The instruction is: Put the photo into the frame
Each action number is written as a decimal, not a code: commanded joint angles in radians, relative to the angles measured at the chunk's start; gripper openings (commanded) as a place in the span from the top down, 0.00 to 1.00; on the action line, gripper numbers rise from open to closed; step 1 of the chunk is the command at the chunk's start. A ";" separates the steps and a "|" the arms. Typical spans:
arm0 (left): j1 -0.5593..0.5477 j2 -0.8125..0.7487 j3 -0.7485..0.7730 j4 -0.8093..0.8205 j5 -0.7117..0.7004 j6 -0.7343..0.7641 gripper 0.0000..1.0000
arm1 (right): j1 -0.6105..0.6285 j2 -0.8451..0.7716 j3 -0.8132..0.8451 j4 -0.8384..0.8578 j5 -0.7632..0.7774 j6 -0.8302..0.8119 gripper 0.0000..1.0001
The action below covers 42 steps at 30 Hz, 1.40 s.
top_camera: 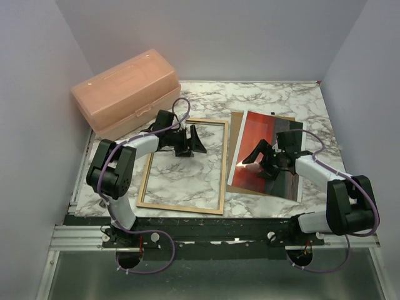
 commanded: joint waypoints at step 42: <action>0.091 -0.880 -0.080 -0.341 -0.048 -0.200 1.00 | -0.004 -0.419 0.037 -0.008 -0.223 -0.046 0.00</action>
